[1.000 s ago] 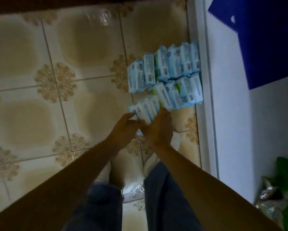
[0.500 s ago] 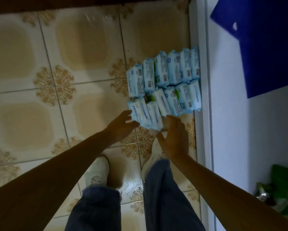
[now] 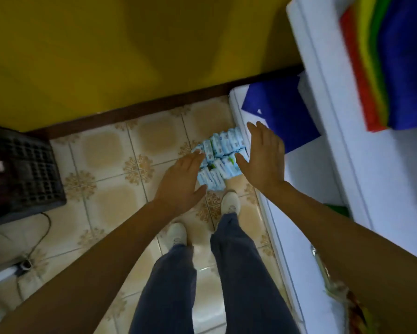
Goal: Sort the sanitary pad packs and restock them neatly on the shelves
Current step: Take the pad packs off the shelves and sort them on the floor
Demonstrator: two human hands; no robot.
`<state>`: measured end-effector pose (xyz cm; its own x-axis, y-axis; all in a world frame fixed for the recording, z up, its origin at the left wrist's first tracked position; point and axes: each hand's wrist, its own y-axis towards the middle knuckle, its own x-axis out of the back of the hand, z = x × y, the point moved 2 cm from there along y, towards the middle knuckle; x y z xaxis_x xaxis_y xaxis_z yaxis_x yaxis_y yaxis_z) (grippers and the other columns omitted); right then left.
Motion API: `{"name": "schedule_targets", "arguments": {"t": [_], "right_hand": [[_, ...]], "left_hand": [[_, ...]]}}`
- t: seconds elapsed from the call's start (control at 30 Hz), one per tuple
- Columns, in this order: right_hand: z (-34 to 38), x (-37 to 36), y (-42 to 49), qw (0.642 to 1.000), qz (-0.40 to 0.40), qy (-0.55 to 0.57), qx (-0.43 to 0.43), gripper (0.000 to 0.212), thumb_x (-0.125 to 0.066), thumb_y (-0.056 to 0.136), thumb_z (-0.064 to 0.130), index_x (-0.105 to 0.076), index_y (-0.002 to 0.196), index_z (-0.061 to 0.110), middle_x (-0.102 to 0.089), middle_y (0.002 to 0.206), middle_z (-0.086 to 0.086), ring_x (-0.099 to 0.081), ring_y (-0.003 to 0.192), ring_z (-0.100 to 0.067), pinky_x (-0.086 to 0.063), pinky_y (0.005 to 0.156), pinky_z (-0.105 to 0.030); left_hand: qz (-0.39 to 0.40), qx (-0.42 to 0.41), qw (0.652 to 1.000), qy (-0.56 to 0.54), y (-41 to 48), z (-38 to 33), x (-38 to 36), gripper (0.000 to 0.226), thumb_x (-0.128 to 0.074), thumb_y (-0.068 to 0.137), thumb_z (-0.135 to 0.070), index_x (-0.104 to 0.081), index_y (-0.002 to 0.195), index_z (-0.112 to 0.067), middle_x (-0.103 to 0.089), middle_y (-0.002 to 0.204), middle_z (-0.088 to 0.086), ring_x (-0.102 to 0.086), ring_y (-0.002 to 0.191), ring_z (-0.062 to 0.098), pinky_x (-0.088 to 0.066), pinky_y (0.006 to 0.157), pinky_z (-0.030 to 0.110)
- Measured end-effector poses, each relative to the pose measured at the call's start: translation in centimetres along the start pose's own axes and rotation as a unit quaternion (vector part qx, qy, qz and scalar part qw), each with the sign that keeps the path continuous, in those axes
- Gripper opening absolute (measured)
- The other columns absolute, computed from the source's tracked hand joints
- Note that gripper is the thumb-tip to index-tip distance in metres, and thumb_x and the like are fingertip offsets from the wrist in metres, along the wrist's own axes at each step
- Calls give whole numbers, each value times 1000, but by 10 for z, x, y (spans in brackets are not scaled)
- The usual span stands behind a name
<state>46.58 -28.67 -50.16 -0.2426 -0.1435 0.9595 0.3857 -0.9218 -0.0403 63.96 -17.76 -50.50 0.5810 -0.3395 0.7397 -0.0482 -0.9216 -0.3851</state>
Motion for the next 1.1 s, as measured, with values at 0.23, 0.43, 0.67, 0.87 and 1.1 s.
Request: {"name": "schedule_targets", "arguments": {"t": [0.23,0.43,0.67,0.87,1.1], "right_hand": [[61,184,-52,981,-189,-47,25,71,-52,85,45,-37,144,9,-38,149,-16,-35,134,-32,-28,109,-50],[58,289,-95,958,-260,-123,-13,84,-62,81,45,-25,150,16,-23,157,-15,-21,145,-32,-17,115,-53],[2,377,-184,919,-349,-155,-97,76,-64,82,45,-34,147,16,-25,155,-18,-25,143,-33,-16,115,-52],[-70,410,-316,893,-377,-159,-185,74,-56,81,47,-35,145,17,-28,154,-16,-25,142,-30,-20,114,-53],[-157,437,-470,862,-390,-183,-266,67,-58,82,41,-42,140,13,-36,149,-18,-31,137,-32,-24,112,-53]], "left_hand": [[-193,-191,950,152,-46,-104,145,77,-61,86,-34,-26,150,-10,-26,156,12,-28,142,31,-30,109,50],[-276,-286,898,188,-65,-201,202,91,-69,81,-35,-17,152,-12,-21,158,10,-21,145,29,-28,111,49],[-286,-427,841,170,-107,-341,187,84,-58,91,-38,-7,153,-15,-8,161,6,-9,148,23,-16,117,43],[-243,-499,824,116,-150,-450,106,84,-59,89,-40,-11,153,-14,-11,161,6,-14,148,24,-24,116,46],[-171,-533,829,17,-210,-553,-16,86,-63,88,-33,-7,153,-22,0,161,-3,-2,148,16,-13,117,39]]}}
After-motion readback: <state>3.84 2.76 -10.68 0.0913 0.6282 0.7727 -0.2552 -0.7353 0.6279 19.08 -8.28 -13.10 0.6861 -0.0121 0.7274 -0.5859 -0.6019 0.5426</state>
